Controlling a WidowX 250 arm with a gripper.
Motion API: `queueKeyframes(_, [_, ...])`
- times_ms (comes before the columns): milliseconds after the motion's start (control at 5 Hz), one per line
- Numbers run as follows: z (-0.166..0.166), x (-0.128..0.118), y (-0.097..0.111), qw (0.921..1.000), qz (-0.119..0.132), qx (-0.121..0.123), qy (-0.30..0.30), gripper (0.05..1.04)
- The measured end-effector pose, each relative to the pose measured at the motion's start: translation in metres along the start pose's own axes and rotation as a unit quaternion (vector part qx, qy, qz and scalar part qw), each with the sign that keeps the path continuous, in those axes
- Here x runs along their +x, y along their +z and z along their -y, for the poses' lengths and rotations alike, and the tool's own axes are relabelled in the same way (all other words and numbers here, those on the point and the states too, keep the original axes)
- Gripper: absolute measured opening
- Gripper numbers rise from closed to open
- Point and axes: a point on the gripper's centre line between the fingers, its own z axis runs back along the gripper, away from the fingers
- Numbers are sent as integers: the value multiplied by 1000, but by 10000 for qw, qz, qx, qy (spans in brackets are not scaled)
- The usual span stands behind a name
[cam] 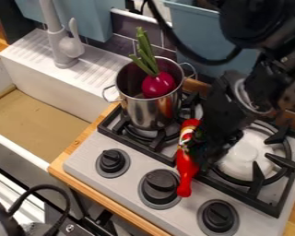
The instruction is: Put the red bottle from the metal pot in between the two burners.
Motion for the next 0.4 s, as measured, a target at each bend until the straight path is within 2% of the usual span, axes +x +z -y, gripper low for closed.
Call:
queueKeyframes(200, [0, 8, 8, 9995, -172, -237, -119, 805])
queueKeyframes(400, [-5, 19, 13, 9921, -646, -595, -894, 1002])
